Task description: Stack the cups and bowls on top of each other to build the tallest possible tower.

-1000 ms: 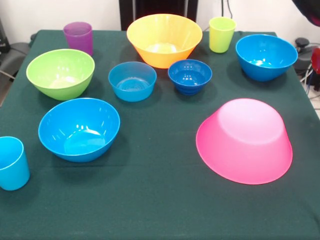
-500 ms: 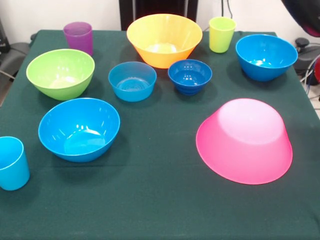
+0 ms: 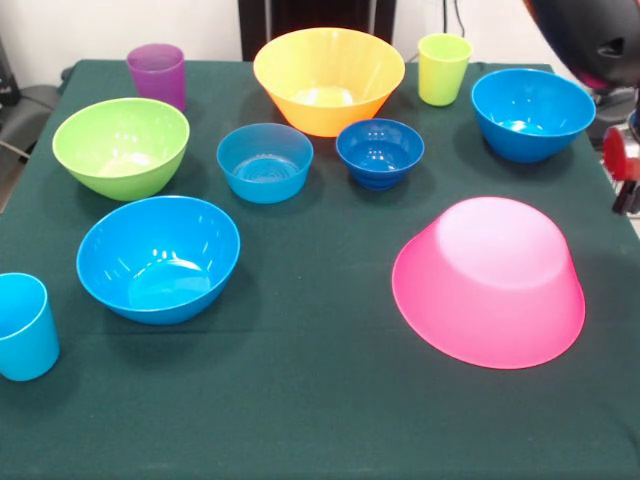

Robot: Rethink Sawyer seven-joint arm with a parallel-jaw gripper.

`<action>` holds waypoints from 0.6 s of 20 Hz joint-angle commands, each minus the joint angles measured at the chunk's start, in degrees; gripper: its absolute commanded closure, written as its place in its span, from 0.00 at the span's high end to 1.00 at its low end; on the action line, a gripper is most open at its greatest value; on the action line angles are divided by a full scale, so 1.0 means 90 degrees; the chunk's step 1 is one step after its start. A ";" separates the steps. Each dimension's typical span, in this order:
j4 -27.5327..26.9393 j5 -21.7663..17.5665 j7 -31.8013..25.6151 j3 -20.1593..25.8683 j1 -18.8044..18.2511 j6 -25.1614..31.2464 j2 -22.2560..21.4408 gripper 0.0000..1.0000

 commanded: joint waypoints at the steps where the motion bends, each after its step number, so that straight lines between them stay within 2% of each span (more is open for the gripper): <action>1: -0.0382 -0.0297 0.0014 -0.0150 -0.0091 -0.0121 0.0226 0.00; 12: -0.0634 -0.0348 -0.0164 -0.0242 -0.0065 -0.0148 0.0415 0.00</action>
